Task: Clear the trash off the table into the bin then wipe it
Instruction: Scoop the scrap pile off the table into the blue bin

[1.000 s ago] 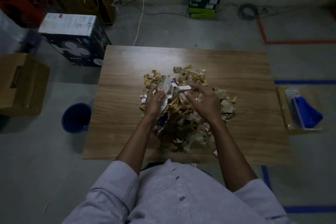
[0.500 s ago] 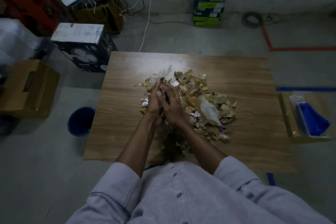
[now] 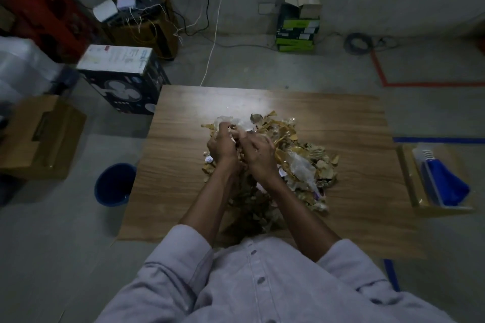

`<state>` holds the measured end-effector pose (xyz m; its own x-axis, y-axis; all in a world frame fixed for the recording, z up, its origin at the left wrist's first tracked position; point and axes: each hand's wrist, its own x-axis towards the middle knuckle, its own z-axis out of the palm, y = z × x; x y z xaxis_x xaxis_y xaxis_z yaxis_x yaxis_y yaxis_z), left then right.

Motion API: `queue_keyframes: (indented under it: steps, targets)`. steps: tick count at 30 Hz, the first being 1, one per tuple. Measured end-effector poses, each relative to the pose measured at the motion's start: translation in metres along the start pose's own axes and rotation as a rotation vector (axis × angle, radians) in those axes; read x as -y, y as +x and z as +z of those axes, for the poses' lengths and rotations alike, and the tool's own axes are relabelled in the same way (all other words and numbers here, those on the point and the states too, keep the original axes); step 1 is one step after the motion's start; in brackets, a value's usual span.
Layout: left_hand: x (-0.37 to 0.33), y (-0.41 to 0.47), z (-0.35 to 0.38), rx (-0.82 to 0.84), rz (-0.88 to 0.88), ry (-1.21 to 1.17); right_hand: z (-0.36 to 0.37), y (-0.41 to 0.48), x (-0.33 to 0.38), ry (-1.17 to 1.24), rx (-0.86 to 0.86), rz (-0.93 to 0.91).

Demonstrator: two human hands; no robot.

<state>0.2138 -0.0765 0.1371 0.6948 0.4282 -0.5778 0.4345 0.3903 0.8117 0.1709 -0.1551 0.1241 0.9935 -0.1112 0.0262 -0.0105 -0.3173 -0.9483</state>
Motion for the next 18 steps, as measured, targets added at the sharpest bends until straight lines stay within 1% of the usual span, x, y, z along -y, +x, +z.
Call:
queue_keyframes:
  steps: [1, 3, 4, 5, 6, 8, 10, 11, 12, 14, 16, 17, 18]
  targets:
    - [-0.005, -0.001, -0.001, -0.018, -0.032, -0.023, -0.008, -0.002, 0.0, 0.108, -0.019, 0.004]
    - [-0.017, -0.002, -0.001, 0.004, -0.107, -0.106, -0.019, -0.005, -0.002, 0.358, -0.113, 0.112]
    - [-0.024, -0.005, -0.002, 0.049, -0.15, -0.161, -0.02, -0.007, -0.004, 0.43, -0.158, 0.199]
    - [-0.031, -0.009, -0.002, 0.131, -0.188, -0.22, -0.018, -0.009, -0.006, 0.475, -0.17, 0.282]
    - [-0.039, -0.014, 0.0, 0.226, -0.2, -0.272, -0.015, -0.011, -0.007, 0.524, -0.141, 0.379]
    - [-0.044, -0.019, 0.004, 0.333, -0.25, -0.399, -0.006, -0.013, -0.009, 0.709, -0.022, 0.554]
    - [-0.041, -0.024, 0.007, 0.344, -0.261, -0.467, -0.003, -0.013, -0.003, 0.964, 0.117, 0.628]
    - [-0.04, -0.029, 0.006, 0.32, -0.251, -0.492, -0.003, -0.01, -0.001, 1.064, 0.127, 0.644]
    - [-0.035, -0.03, 0.004, 0.306, -0.223, -0.498, -0.006, -0.008, 0.004, 1.14, 0.093, 0.642]
    - [-0.02, -0.023, -0.002, 0.204, -0.145, -0.357, -0.011, -0.002, 0.014, 1.184, 0.025, 0.6]
    - [-0.008, -0.023, -0.008, 0.033, 0.016, -0.096, -0.012, 0.001, 0.021, 1.154, 0.052, 0.56]
    - [-0.006, -0.027, -0.011, -0.022, 0.108, 0.061, -0.012, 0.001, 0.022, 1.108, 0.082, 0.555]
    - [-0.003, -0.031, -0.014, -0.036, 0.19, 0.186, -0.013, -0.001, 0.025, 1.052, 0.116, 0.545]
